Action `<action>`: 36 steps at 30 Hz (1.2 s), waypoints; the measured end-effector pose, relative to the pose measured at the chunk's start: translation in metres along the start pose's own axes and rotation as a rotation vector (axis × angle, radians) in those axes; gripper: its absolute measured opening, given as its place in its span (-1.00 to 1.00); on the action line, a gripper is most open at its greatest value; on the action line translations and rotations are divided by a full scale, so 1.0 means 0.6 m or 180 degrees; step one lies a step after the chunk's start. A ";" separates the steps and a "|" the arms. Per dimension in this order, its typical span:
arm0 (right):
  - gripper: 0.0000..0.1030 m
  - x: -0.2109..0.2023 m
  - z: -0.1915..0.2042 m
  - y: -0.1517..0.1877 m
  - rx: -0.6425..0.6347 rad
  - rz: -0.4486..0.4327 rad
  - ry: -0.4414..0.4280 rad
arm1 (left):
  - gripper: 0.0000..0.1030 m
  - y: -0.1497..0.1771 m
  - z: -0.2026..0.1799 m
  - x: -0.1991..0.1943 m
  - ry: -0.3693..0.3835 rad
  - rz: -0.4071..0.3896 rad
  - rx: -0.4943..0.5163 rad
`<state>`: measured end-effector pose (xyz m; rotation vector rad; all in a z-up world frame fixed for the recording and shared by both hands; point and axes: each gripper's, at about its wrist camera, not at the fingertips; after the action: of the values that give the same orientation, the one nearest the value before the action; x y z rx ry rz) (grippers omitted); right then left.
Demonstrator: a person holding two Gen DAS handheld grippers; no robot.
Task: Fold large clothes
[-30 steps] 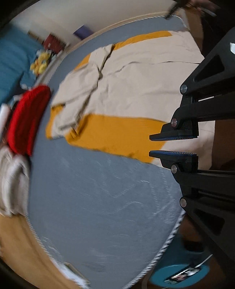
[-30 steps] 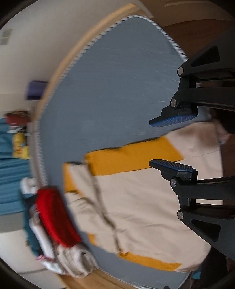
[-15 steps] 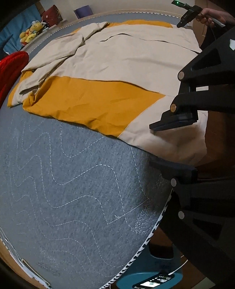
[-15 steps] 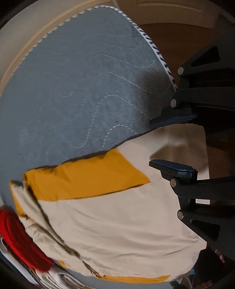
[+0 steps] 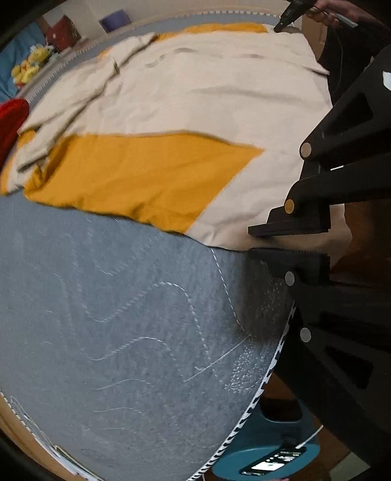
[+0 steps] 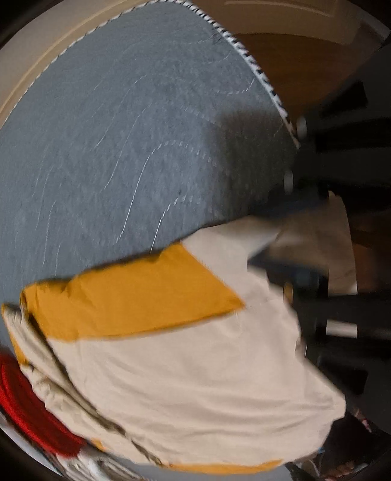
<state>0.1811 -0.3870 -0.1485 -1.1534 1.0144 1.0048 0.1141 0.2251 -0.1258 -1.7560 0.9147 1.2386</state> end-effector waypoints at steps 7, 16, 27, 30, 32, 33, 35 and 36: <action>-0.80 -0.013 0.013 0.000 -0.0040 -0.0083 -0.0130 | -0.76 0.004 0.002 0.026 -0.0031 0.0224 0.0037; -0.83 0.011 0.017 0.000 -0.0158 0.0058 0.0064 | -0.84 0.007 -0.002 0.024 -0.0061 0.0180 0.0032; -0.82 -0.009 0.018 -0.004 -0.0075 -0.0047 -0.0124 | -0.78 -0.001 -0.034 0.043 -0.0168 0.0209 0.0143; -0.81 0.012 0.014 -0.004 -0.0097 0.0079 -0.0033 | -0.81 -0.002 -0.037 0.045 -0.0159 0.0206 0.0131; -0.81 0.015 0.018 -0.005 -0.0131 0.0076 -0.0018 | -0.89 -0.002 -0.040 0.042 -0.0142 0.0175 0.0140; -0.84 0.016 0.019 -0.003 -0.0128 0.0071 -0.0018 | -0.92 -0.002 -0.044 0.041 -0.0128 0.0153 0.0153; -0.92 0.013 0.024 -0.007 -0.0097 0.0016 -0.0052 | -0.95 0.001 -0.040 0.026 -0.0091 0.0080 0.0188; -0.92 0.007 0.019 -0.004 -0.0084 -0.0020 -0.0082 | -0.96 0.004 -0.033 0.015 -0.0073 0.0044 0.0201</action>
<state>0.1855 -0.3758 -0.1507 -1.1618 0.9790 1.0284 0.1219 0.2054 -0.1307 -1.6854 0.9441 1.2234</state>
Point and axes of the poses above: each gripper's, at about its wrist camera, not at the fingertips, and x roughly the way its jaws point, z to its left, y to its underside, and after that the axes turned 1 degree about -y, right-handed
